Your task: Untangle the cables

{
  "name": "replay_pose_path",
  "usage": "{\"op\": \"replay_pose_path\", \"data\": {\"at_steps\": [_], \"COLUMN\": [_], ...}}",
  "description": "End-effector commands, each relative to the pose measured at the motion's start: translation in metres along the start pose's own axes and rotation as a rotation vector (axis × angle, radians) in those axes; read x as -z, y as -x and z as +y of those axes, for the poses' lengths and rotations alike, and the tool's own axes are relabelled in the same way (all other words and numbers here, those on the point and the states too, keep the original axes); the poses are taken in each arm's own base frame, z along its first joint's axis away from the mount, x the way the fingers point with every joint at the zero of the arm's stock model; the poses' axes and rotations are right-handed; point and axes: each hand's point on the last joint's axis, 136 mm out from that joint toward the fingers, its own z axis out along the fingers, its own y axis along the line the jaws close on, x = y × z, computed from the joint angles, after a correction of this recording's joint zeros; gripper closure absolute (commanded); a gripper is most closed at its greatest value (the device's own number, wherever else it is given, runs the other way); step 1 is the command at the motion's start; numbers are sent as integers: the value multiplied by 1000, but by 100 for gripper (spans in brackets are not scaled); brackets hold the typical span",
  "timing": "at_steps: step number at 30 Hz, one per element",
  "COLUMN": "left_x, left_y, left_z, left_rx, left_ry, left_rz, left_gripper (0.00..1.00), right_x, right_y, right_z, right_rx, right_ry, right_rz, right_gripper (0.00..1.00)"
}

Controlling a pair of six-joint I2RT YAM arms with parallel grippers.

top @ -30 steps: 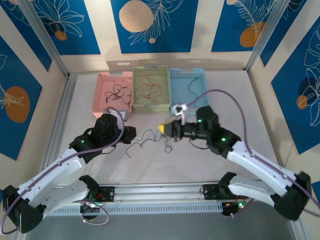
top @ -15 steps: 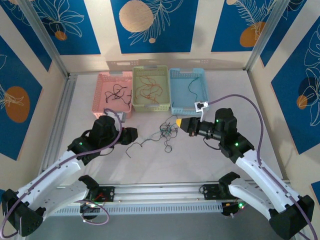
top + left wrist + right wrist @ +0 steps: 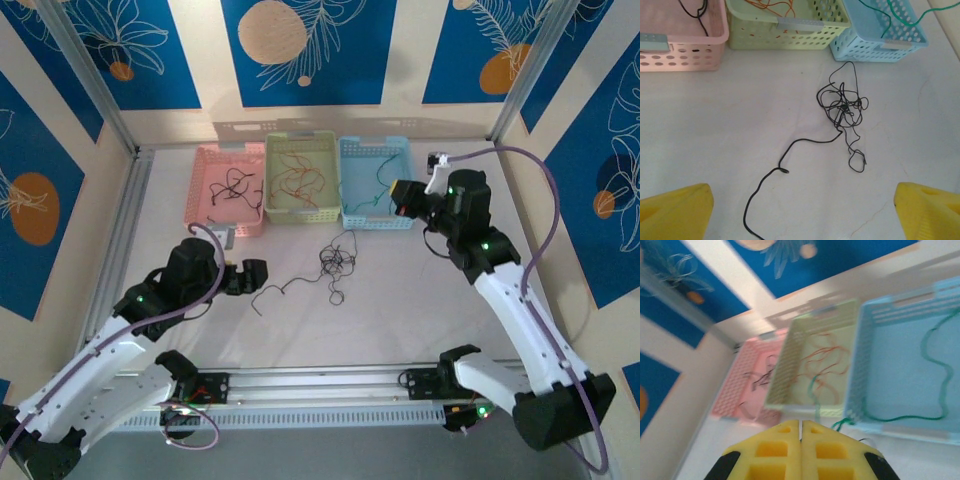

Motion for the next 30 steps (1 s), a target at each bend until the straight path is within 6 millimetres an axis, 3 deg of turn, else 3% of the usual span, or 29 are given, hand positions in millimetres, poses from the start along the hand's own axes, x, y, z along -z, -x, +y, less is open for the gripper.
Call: {"op": "replay_pose_path", "data": {"at_steps": [1, 7, 10, 14, 19, 22, 26, 30], "left_x": [2, 0, -1, -3, -7, -11, -14, -19], "left_y": [-2, -3, -5, -7, -12, -17, -21, -25], "left_z": [9, 6, 7, 8, 7, 5, 6, 4], "left_rx": [-19, -31, -40, -40, -39, -46, -46, -43], "left_ry": [40, 33, 39, 39, 27, 15, 12, -1], "left_rz": [14, 29, 42, 50, 69, 100, 113, 129], "left_gripper": [8, 9, 9, 9, 8, 8, 7, 8], "right_x": [-23, -74, -103, -140, -177, -178, -167, -146], "right_y": [17, 39, 41, 35, 10, -6, -27, -35], "right_z": [-38, -74, -91, -106, -122, -129, -145, -156], "right_rx": [-21, -72, -99, -149, -210, -251, -299, -364], "right_ry": [-132, -185, -212, -206, -177, -185, -227, -240], "right_rz": [-25, -57, -44, -19, 48, 91, 128, 154], "right_gripper": [100, 100, 100, 100, 100, 97, 64, 55]}}
